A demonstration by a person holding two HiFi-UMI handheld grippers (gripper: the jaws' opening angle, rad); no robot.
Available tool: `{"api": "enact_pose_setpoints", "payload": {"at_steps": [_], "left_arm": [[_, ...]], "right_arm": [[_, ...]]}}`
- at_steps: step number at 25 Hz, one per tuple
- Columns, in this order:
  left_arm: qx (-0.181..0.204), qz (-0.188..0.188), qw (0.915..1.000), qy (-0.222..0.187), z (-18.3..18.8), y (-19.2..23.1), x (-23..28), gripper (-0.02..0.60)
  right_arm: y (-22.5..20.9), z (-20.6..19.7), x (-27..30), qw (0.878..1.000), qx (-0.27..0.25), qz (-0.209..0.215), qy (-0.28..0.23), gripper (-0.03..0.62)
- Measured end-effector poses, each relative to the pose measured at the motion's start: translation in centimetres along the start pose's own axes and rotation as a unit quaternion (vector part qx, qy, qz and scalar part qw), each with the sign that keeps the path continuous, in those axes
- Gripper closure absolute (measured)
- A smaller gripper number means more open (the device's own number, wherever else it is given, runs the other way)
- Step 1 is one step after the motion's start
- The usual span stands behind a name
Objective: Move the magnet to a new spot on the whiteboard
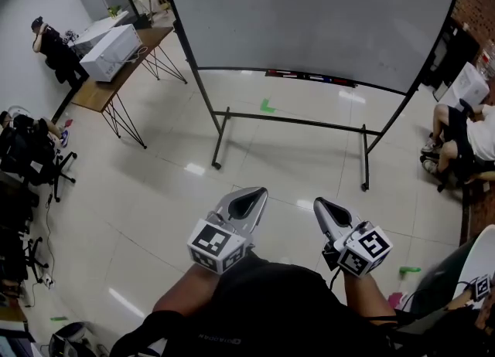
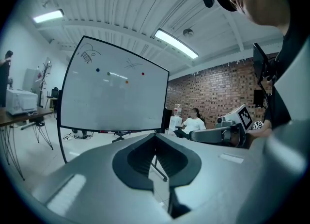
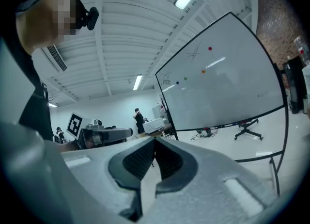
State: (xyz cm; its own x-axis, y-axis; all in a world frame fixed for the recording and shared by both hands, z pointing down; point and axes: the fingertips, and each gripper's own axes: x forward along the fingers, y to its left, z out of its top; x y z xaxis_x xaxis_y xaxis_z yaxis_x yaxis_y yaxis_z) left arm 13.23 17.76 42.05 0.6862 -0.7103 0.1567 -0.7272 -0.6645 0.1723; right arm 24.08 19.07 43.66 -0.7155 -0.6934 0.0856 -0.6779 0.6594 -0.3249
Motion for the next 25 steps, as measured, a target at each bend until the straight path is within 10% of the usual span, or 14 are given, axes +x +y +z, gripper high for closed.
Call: {"api": "enact_pose_setpoints", "payload": {"at_steps": [9,25], "left_arm": [[0.005,0.021,0.9997,0.009,0.6,4.1,1.6,0.565],[-0.003,-0.075,0.9969,-0.024,7.2,23.2,11.1,0.565]], "right_arm": [[-1.8,1.1,3.6,1.000,0.002,0.014,-0.005,0.583],[-7.5,7.3,22.7,0.997,-0.033,-0.067,-0.012,0.583]]}}
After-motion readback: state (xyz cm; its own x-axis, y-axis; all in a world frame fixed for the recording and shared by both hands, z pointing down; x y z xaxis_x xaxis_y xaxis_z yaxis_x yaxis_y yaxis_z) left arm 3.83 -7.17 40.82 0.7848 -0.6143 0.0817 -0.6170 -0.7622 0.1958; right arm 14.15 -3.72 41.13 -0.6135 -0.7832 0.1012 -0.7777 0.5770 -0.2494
